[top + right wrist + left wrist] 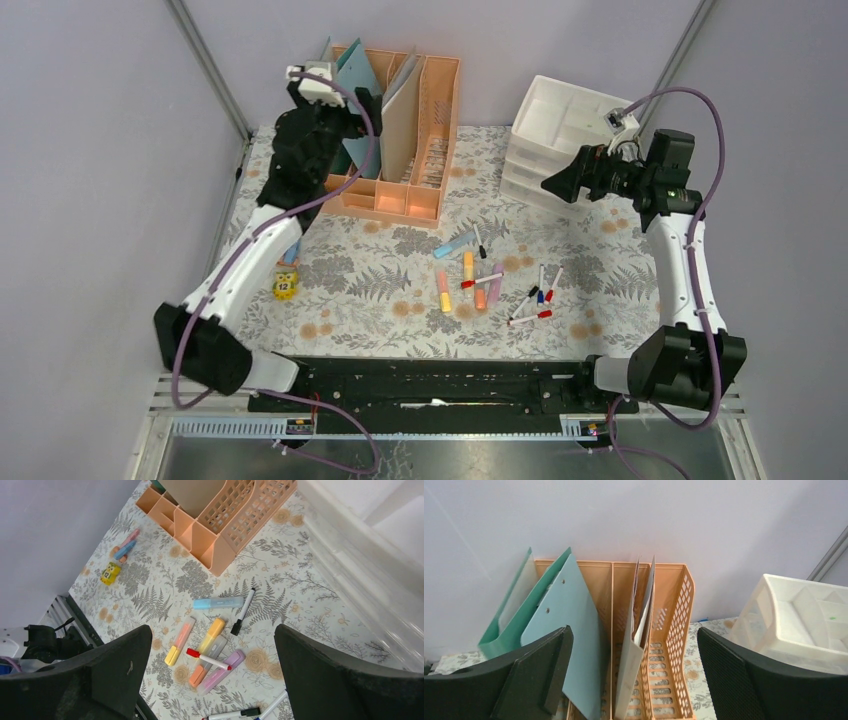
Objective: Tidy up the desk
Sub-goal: Place the folder in the storage box, then pick up the storage box from the center of the board, then open the drawer in the storage box.
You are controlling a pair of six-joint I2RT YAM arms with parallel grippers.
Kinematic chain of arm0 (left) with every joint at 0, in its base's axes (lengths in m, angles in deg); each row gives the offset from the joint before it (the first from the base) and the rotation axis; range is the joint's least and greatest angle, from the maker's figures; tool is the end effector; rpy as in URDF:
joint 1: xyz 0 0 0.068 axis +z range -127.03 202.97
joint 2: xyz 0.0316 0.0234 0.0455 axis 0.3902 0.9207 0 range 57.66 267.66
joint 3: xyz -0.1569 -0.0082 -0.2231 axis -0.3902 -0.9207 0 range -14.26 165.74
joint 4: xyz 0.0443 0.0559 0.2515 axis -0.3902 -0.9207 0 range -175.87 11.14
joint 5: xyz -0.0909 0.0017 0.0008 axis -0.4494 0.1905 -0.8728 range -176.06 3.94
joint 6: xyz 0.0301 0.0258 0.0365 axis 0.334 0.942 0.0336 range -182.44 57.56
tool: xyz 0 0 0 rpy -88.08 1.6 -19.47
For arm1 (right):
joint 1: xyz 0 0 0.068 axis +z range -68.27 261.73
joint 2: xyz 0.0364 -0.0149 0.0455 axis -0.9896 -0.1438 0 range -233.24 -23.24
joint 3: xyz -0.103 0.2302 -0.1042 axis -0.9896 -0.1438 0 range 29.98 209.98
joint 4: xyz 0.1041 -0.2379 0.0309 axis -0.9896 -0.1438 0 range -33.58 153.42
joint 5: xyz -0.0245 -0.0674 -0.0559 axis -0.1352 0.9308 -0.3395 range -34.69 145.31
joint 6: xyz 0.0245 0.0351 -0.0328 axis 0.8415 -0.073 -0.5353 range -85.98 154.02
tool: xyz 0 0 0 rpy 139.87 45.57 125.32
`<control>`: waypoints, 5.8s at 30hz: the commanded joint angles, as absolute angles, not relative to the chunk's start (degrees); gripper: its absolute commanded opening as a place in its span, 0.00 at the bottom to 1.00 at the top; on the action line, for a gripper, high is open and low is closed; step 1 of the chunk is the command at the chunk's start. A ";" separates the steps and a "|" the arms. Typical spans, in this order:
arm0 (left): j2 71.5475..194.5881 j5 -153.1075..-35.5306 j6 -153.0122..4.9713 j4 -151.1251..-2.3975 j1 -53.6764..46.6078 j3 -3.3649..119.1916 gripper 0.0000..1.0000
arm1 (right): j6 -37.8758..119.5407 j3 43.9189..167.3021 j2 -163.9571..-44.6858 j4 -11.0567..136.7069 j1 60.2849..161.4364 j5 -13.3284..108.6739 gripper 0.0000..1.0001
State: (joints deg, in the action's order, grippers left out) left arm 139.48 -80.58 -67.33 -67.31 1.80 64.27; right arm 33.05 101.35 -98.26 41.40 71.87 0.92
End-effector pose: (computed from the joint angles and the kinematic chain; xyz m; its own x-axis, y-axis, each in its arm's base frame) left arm 0.3171 -0.1192 0.4365 0.1104 -0.1337 -0.9848 0.2818 0.9545 -0.0980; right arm 0.2862 -0.0204 0.3718 -0.4161 0.0624 -0.9072 -0.6295 0.7002 0.3369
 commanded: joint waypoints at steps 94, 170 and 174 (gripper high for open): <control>142.99 -100.38 -128.22 -33.04 -16.09 37.42 0.99 | -0.66 164.19 -135.48 1.27 84.38 23.51 0.00; 175.39 -89.79 -141.11 -3.99 -19.12 59.73 0.23 | 1.13 151.31 -132.02 8.66 83.10 30.62 0.00; 175.84 -91.25 -141.38 -3.98 -18.39 57.83 0.24 | 0.40 150.64 -132.78 10.85 83.10 30.98 0.00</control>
State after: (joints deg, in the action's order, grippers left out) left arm 180.66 -90.11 -141.36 -14.55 -19.80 58.45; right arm 4.11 151.42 -134.50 4.77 83.60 25.49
